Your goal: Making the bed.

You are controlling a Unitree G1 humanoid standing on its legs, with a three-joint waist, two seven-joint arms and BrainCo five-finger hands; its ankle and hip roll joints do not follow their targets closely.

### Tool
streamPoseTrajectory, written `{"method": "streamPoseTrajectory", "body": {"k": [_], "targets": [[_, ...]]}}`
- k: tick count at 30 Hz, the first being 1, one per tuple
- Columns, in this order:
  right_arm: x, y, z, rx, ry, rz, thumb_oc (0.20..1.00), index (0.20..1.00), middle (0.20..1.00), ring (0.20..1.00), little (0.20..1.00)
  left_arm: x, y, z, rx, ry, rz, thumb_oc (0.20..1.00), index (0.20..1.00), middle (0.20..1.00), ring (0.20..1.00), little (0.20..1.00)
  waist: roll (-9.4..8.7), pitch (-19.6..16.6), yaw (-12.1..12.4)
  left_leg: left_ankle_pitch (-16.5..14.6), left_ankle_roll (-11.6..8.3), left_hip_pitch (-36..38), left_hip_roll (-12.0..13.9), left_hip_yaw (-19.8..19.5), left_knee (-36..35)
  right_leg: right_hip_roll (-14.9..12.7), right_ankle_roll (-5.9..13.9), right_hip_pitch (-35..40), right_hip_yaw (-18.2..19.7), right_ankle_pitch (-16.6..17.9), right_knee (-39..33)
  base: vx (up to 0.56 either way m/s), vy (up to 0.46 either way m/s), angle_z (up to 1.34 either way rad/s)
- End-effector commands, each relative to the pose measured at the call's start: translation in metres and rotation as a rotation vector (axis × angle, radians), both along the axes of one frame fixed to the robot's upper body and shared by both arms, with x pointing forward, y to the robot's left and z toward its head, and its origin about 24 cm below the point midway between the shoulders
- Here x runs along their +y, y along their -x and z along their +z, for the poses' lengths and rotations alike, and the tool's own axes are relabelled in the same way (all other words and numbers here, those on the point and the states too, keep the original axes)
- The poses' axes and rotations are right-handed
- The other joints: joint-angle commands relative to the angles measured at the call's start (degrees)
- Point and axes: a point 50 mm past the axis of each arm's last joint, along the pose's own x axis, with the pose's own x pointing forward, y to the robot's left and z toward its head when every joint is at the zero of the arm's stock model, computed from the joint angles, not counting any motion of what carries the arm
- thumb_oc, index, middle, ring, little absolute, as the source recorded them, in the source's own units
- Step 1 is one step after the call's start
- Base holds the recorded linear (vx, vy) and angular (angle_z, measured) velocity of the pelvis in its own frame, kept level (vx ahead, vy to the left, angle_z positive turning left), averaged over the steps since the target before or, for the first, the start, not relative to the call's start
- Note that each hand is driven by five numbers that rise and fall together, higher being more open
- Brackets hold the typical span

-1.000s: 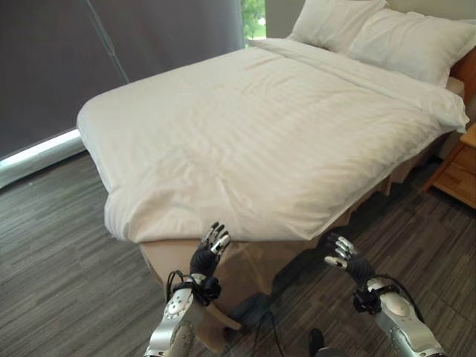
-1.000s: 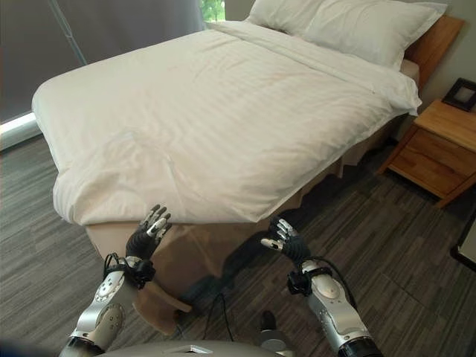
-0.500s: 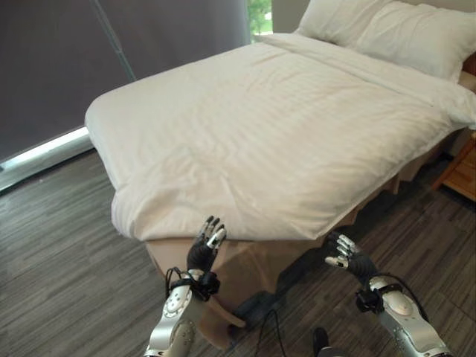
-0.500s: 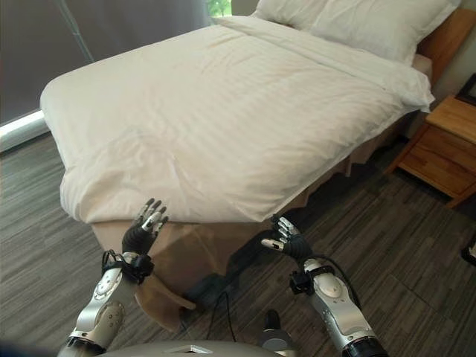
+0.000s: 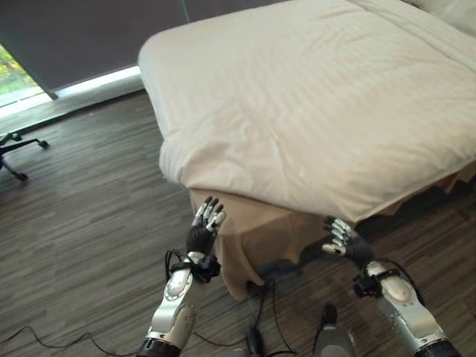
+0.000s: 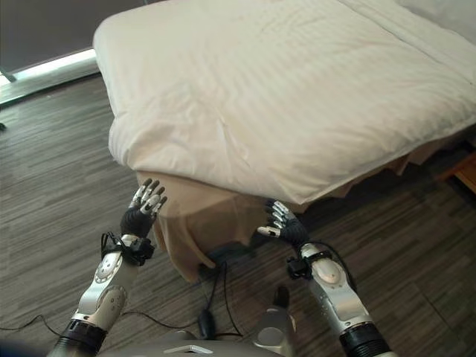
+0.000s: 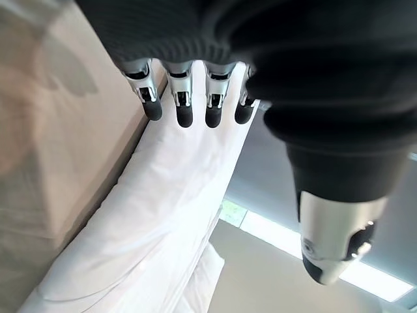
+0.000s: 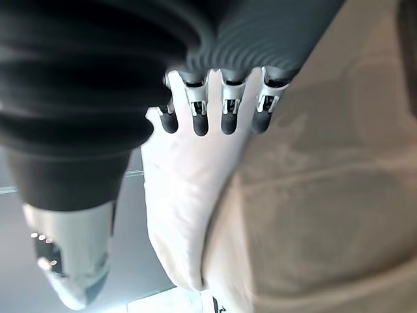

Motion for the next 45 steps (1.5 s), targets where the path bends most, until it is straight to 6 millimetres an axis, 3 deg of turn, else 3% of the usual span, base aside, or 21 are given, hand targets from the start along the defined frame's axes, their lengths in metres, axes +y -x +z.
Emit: {"method": "streamPoseTrajectory", "body": {"k": [1, 6, 10, 11, 12, 13, 16, 17, 19, 24, 25, 26, 29, 32, 35, 38, 45], "targets": [[0.008, -0.010, 0.019, -0.112, 0.000, 0.058, 1.000, 1.000, 1.000, 1.000, 1.000, 0.006, -0.011, 0.027, -0.153, -0.093, -0.026, 1.000, 1.000, 1.000, 1.000, 1.000, -0.20, -1.2, 0.0, 1.1, -2.66, 2.7, 2.9, -3.0, 0.6, 7.9, -1.89, 3.8, 5.1, 1.2, -1.8, 0.02, -0.030, 0.31], [0.009, -0.006, 0.012, -0.077, -0.011, 0.055, 1.000, 1.000, 1.000, 1.000, 1.000, 0.017, -0.006, 0.021, -0.128, -0.081, 0.029, 1.000, 1.000, 1.000, 1.000, 1.000, -1.82, -4.2, 2.7, 1.4, -3.20, 1.9, 2.7, -3.6, 0.6, 7.7, -3.75, 11.5, 1.3, -2.0, -13.6, 0.01, -0.094, 0.15], [0.006, -0.013, 0.024, -0.132, 0.034, 0.090, 1.000, 1.000, 1.000, 1.000, 1.000, 0.033, 0.001, 0.020, -0.112, -0.142, 0.084, 1.000, 1.000, 1.000, 1.000, 1.000, -2.28, -5.3, 3.8, 2.1, -4.03, 2.4, 3.4, -3.2, 0.2, 8.9, -4.32, 13.6, 0.8, -2.2, -16.2, 0.03, -0.140, -0.03], [0.004, -0.014, 0.027, -0.146, 0.055, 0.100, 1.000, 1.000, 1.000, 1.000, 1.000, 0.041, -0.001, 0.025, -0.121, -0.223, 0.096, 1.000, 1.000, 1.000, 1.000, 1.000, -2.27, -5.4, 3.8, 2.3, -4.28, 2.5, 3.5, -3.1, 0.2, 9.1, -4.53, 14.0, 0.5, -2.2, -16.7, 0.01, -0.076, -0.08], [0.001, -0.014, 0.028, -0.152, 0.069, 0.094, 1.000, 1.000, 1.000, 1.000, 1.000, 0.047, -0.003, 0.035, -0.155, -0.291, 0.109, 1.000, 1.000, 1.000, 1.000, 1.000, -2.16, -5.4, 3.6, 2.4, -4.51, 2.4, 3.7, -3.2, 0.2, 9.4, -4.70, 14.4, 0.3, -2.3, -17.0, 0.02, -0.143, -0.04], [-0.003, -0.014, 0.028, -0.147, 0.073, 0.093, 1.000, 1.000, 1.000, 1.000, 1.000, 0.069, -0.008, 0.050, -0.185, -0.419, 0.169, 1.000, 1.000, 1.000, 1.000, 1.000, -1.97, -5.5, 3.2, 2.7, -4.99, 2.4, 3.9, -3.0, 0.2, 9.7, -4.92, 14.7, 0.2, -2.3, -17.7, 0.02, -0.095, 0.04], [-0.003, -0.012, 0.027, -0.132, 0.068, 0.108, 1.000, 1.000, 1.000, 1.000, 1.000, 0.086, -0.013, 0.062, -0.198, -0.521, 0.213, 1.000, 1.000, 1.000, 1.000, 1.000, -1.88, -5.5, 2.8, 2.8, -5.32, 2.5, 4.1, -2.9, 0.2, 10.1, -5.12, 15.1, 0.1, -2.2, -18.5, 0.02, -0.077, 0.08], [-0.005, -0.007, 0.023, -0.105, 0.078, 0.138, 1.000, 1.000, 1.000, 1.000, 1.000, 0.108, -0.025, 0.091, -0.248, -0.656, 0.279, 1.000, 1.000, 1.000, 1.000, 1.000, -1.58, -5.5, 2.2, 3.0, -5.80, 2.4, 4.5, -2.5, 0.2, 10.6, -5.25, 15.1, 0.1, -2.2, -19.2, 0.01, -0.089, 0.08], [-0.004, -0.001, 0.016, -0.069, 0.090, 0.167, 1.000, 1.000, 1.000, 1.000, 1.000, 0.125, -0.042, 0.115, -0.262, -0.728, 0.340, 1.000, 1.000, 1.000, 1.000, 1.000, -1.18, -5.4, 1.0, 3.3, -6.24, 2.0, 5.0, -2.0, 0.2, 11.2, -5.36, 14.5, 0.3, -2.2, -19.5, -0.01, -0.080, 0.02], [-0.009, 0.020, 0.001, 0.026, 0.086, 0.210, 1.000, 1.000, 1.000, 1.000, 1.000, 0.191, -0.082, 0.170, -0.089, -0.888, 0.570, 1.000, 1.000, 1.000, 1.000, 1.000, 0.18, -4.4, -3.6, 4.5, -7.26, -1.0, 5.8, 0.3, 0.2, 12.1, -5.19, 10.6, 1.5, -1.1, -19.5, -0.06, -0.025, -0.04], [-0.009, 0.020, 0.001, 0.024, 0.083, 0.207, 1.000, 1.000, 1.000, 1.000, 1.000, 0.190, -0.083, 0.172, -0.093, -0.889, 0.567, 1.000, 1.000, 1.000, 1.000, 1.000, 0.09, -4.5, -3.4, 4.5, -7.26, -1.2, 5.8, 0.3, 0.2, 12.1, -5.20, 10.4, 1.5, -1.0, -19.5, -0.06, -0.007, -0.30], [-0.015, 0.025, -0.003, 0.051, 0.093, 0.192, 1.000, 1.000, 1.000, 1.000, 1.000, 0.205, -0.085, 0.181, -0.026, -0.900, 0.615, 1.000, 1.000, 1.000, 1.000, 1.000, 0.52, -4.2, -4.7, 4.8, -7.56, -2.3, 6.1, 0.9, 0.2, 12.3, -5.13, 8.9, 1.9, -0.7, -19.5, -0.02, -0.005, -0.30], [-0.023, 0.026, -0.004, 0.063, 0.098, 0.169, 1.000, 1.000, 1.000, 1.000, 1.000, 0.219, -0.088, 0.206, 0.050, -0.969, 0.664, 1.000, 1.000, 1.000, 1.000, 1.000, 1.55, -2.5, -6.9, 5.3, -8.07, -4.4, 6.6, 1.8, 0.2, 12.6, -4.92, 6.0, 3.1, 0.1, -19.5, -0.04, 0.020, -0.21], [-0.026, 0.025, -0.001, 0.051, 0.089, 0.161, 1.000, 1.000, 1.000, 1.000, 1.000, 0.219, -0.090, 0.226, 0.027, -1.002, 0.680, 1.000, 1.000, 1.000, 1.000, 1.000, 2.03, -1.1, -8.1, 5.6, -8.19, -6.0, 6.6, 2.8, 0.2, 12.6, -4.69, 3.8, 4.1, 1.0, -19.5, -0.03, 0.037, -0.28], [-0.027, 0.026, -0.002, 0.059, 0.075, 0.155, 1.000, 1.000, 1.000, 1.000, 1.000, 0.222, -0.087, 0.234, 0.012, -0.979, 0.685, 1.000, 1.000, 1.000, 1.000, 1.000, 2.50, -0.7, -8.8, 5.8, -8.40, -7.2, 6.6, 3.5, 0.2, 12.6, -4.58, 2.1, 4.9, 1.4, -19.5, -0.01, 0.024, -0.29], [-0.031, 0.028, -0.005, 0.074, 0.083, 0.145, 1.000, 1.000, 1.000, 1.000, 1.000, 0.221, -0.087, 0.253, -0.047, -0.918, 0.713, 1.000, 1.000, 1.000, 1.000, 1.000, 3.22, 0.8, -10.3, 6.1, -8.64, -9.6, 6.6, 4.6, 0.2, 12.5, -4.38, -1.0, 5.9, 2.2, -19.5, -0.01, 0.035, -0.18], [-0.048, 0.030, -0.007, 0.087, 0.100, 0.045, 1.000, 1.000, 1.000, 1.000, 1.000, 0.248, -0.061, 0.281, -0.092, -0.703, 0.976, 1.000, 1.000, 1.000, 1.000, 1.000, 3.59, 3.2, -12.4, 6.3, -9.12, -14.2, 6.7, 6.4, 0.2, 12.8, -4.03, -6.7, 7.9, 3.5, -19.5, 0.00, 0.026, -0.21]]}}
